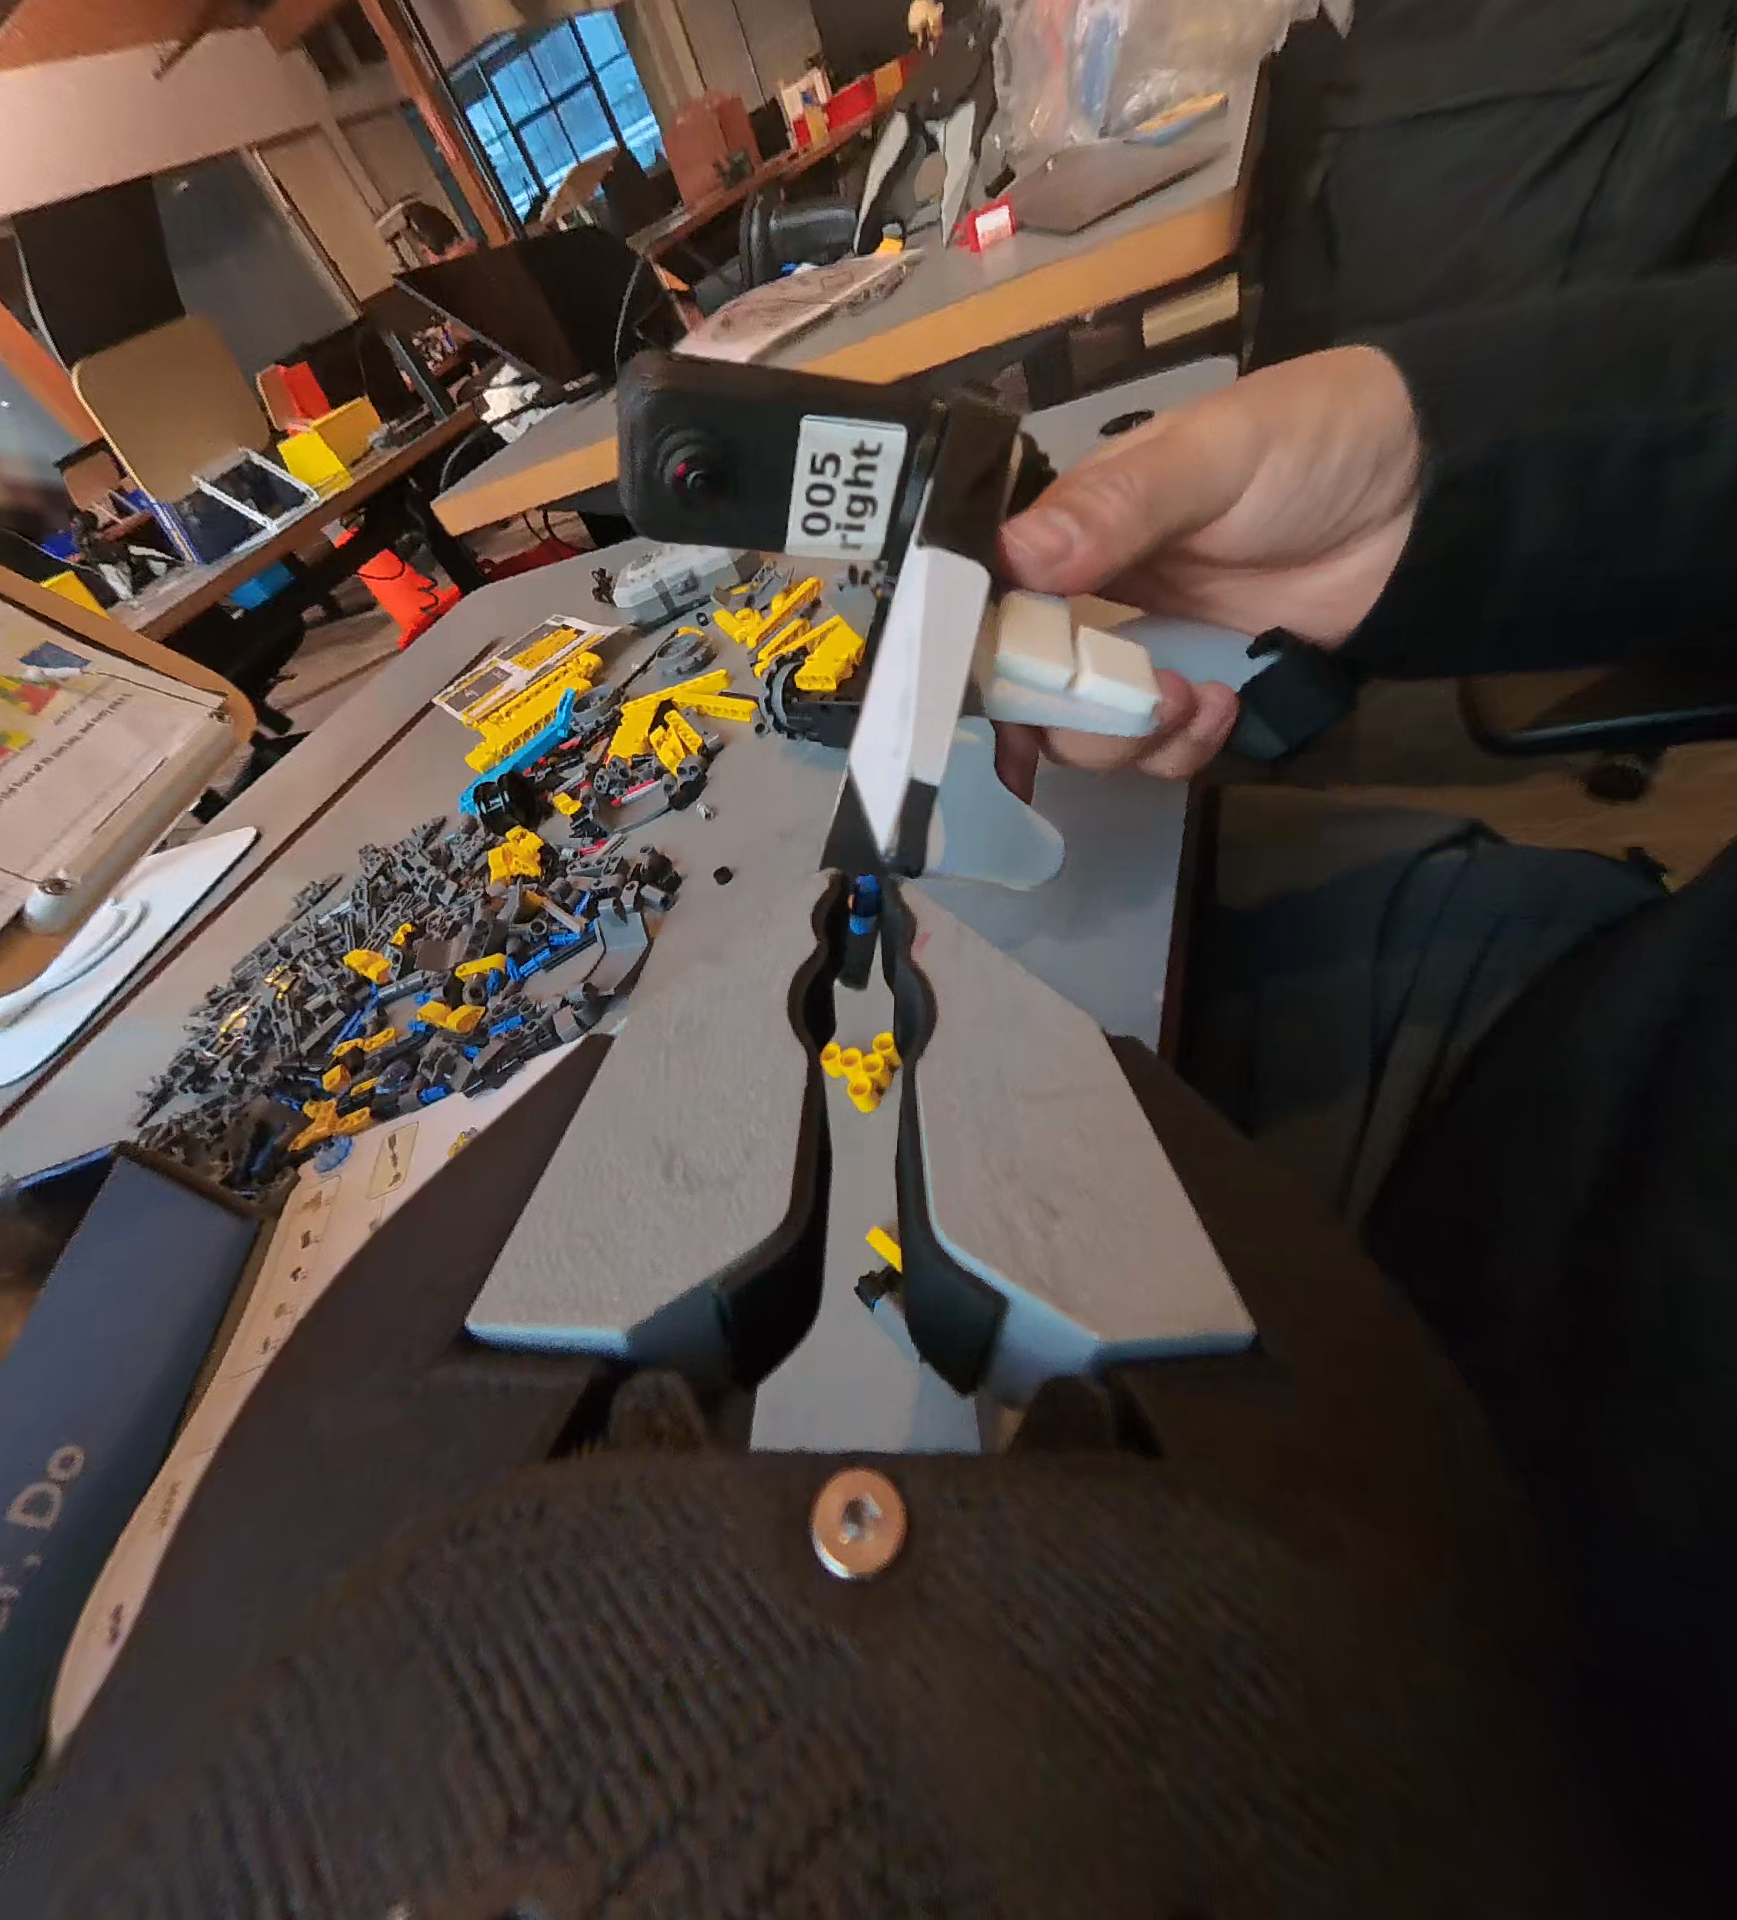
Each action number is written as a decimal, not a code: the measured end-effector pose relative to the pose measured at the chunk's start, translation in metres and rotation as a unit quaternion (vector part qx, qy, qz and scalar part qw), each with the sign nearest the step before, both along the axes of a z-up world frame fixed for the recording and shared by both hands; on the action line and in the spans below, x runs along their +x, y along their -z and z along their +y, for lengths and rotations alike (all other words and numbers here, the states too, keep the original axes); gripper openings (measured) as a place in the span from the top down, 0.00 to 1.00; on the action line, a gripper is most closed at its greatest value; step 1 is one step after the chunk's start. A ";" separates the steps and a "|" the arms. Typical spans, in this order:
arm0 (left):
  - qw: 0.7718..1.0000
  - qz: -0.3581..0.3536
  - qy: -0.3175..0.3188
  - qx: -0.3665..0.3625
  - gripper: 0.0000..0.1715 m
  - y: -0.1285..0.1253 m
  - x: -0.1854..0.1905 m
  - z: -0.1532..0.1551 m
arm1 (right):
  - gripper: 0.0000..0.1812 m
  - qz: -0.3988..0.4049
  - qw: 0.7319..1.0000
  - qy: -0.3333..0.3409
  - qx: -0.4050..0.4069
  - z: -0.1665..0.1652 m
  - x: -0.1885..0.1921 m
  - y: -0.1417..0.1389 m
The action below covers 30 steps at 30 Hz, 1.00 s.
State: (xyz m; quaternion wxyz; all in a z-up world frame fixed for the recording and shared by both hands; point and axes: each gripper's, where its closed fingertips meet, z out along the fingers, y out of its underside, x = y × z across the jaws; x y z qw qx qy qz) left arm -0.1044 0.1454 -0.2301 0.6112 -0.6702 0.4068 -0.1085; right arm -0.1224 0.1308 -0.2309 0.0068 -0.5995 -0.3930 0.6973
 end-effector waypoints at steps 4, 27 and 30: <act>0.998 0.052 -0.018 0.008 0.99 0.010 0.002 0.002 | 0.87 -0.005 1.000 -0.008 -0.019 -0.003 0.000 0.003; 0.998 0.054 -0.042 -0.008 0.99 0.010 -0.003 0.005 | 0.85 -0.010 0.997 -0.002 -0.073 0.009 0.006 0.010; 0.997 0.061 -0.042 -0.008 0.99 0.012 -0.003 0.005 | 0.89 -0.010 0.999 0.003 -0.040 0.009 0.005 0.007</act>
